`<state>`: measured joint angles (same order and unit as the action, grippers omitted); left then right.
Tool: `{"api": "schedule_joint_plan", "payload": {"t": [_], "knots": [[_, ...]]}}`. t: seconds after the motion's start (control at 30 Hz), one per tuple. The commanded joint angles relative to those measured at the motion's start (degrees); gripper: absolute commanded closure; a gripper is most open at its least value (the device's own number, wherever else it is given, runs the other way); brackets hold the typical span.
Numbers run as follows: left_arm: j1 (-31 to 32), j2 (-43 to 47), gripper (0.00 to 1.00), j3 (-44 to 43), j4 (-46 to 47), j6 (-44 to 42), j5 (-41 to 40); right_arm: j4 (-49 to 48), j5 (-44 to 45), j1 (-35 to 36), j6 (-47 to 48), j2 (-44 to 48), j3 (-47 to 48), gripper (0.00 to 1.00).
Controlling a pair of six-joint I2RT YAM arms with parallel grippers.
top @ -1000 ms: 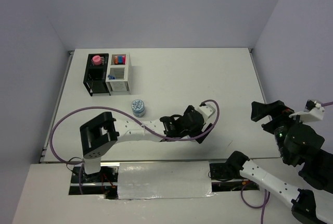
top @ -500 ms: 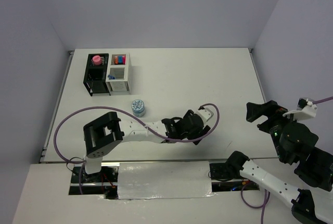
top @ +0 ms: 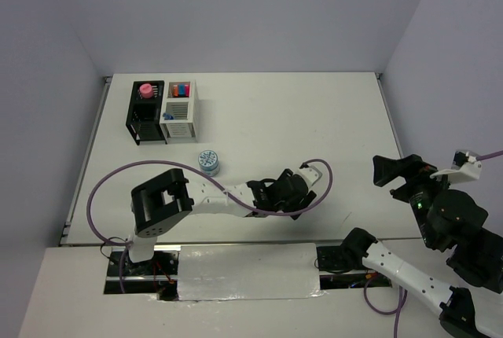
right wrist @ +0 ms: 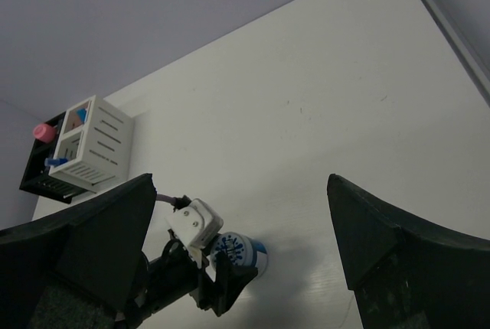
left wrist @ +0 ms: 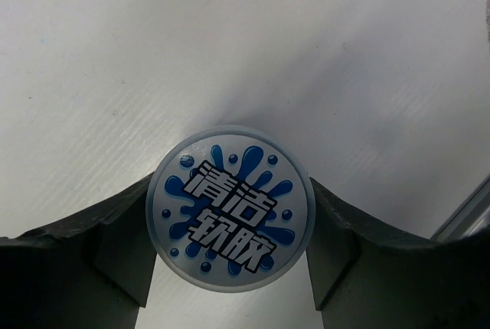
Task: Sort the stationery into containers
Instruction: Pick up the stationery from the center of the board, then place the stationery in the storage box.
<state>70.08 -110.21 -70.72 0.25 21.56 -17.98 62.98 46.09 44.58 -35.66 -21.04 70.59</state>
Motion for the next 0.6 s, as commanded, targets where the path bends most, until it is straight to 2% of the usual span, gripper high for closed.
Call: {"api": "schedule_joint_plan", "payload": {"t": [0.0,0.1,0.17,0.23,0.33,0.43,0.47,0.53,0.57], "knots": [[0.2,3.2,0.98,0.3,1.3,1.0,-2.0,-3.5,-0.5,-0.1,1.0,0.7,-0.7,0.0],[0.1,6.7,1.0,-0.2,-0.1,1.3,-6.1,-3.7,-0.4,-0.1,1.2,0.6,-0.6,0.0],[-0.7,9.0,1.0,-0.7,-4.3,1.6,-8.8,-3.8,-0.4,-0.1,1.5,0.3,-0.7,0.0],[-1.9,13.7,1.0,-1.8,-7.4,2.6,-14.7,-4.2,-0.5,-0.1,1.6,0.1,-0.8,0.0],[-7.8,21.0,1.0,-3.7,-16.0,6.5,-21.1,-5.0,-1.2,0.0,1.7,0.1,-1.5,0.0],[-22.0,26.9,1.0,-7.8,-29.2,12.9,-20.4,-6.2,-2.6,-0.2,1.7,-0.1,-2.4,0.0],[-31.2,27.9,1.0,-8.6,-31.8,13.3,-19.7,-7.0,-3.1,-0.1,1.9,-0.2,-2.8,0.0],[-40.6,30.1,1.0,-11.1,-36.9,14.1,-18.9,-8.1,-5.1,-0.1,2.0,-0.3,-3.9,0.0],[-49.1,30.4,1.0,-11.8,-37.4,13.7,-16.9,-9.4,-5.7,0.0,2.0,-0.4,-4.3,0.0]]}}
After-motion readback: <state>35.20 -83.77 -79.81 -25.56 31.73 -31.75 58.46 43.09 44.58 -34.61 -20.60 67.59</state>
